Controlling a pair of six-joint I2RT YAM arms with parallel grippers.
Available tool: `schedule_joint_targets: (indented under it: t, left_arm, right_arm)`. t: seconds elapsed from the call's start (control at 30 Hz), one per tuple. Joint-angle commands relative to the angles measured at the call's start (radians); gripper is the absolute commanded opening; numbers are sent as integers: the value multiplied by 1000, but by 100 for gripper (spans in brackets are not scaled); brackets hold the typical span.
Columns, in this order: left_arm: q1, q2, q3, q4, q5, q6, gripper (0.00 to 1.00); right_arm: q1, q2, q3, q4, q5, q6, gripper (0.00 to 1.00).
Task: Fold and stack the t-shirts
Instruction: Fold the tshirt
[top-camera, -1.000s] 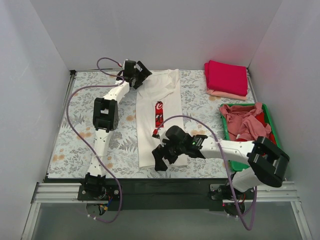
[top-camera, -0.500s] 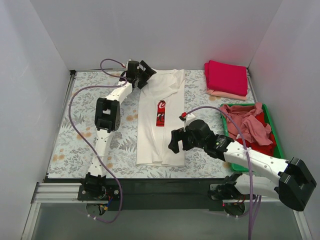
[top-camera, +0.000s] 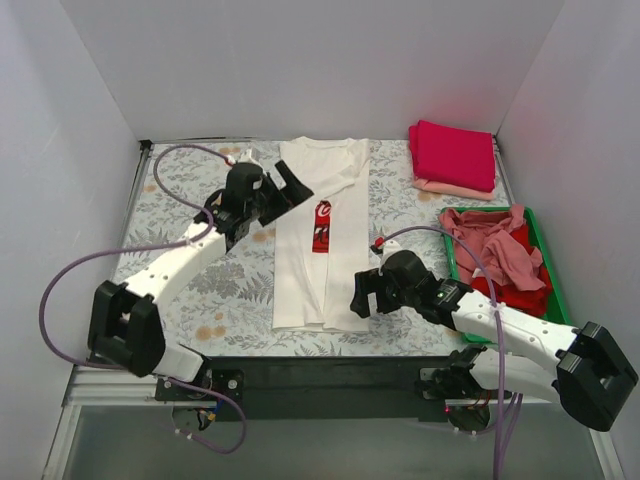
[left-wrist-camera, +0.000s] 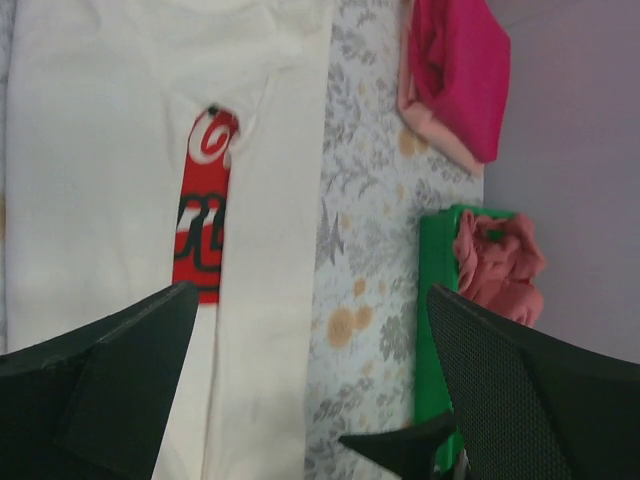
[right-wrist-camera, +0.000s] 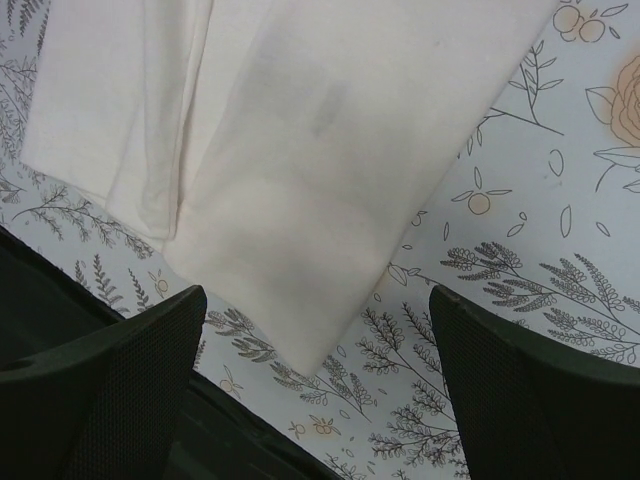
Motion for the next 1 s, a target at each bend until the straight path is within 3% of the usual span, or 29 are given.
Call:
schedule_joint_targets:
  t: [0.0,0.17,0.4,0.53,0.7,0.9,0.97]
  left_arm:
    - [-85,-165,-307,-73,-67,-65,98]
    - [-193,-440,-612,-246,-137,-202,98]
    - [-263,-637,-773,-292,-76,-297,93]
    - [-268,-577,-780,-294,-16,-277,77]
    - [-280,-529,-786,-352,-15,-271,46]
    - [-280,-532,-824,-349,-47,-285,31]
    - [-280,-520,-827,-332,-61,-283,30]
  right_arm:
    - [-10,-67,-30,0,-6,-17,98]
    - [-11,-107,-67,0,-124,-18,97]
    - [-11,-104,-96,9,-200,-6,96]
    - [-13,-93,-121,24,-222,22,93]
    - [-11,-106,-182,49,-276,58,91]
    - [-11,-63,-219,132,-333,81,82]
    - [-13,-31,-214,138,-338,80,77]
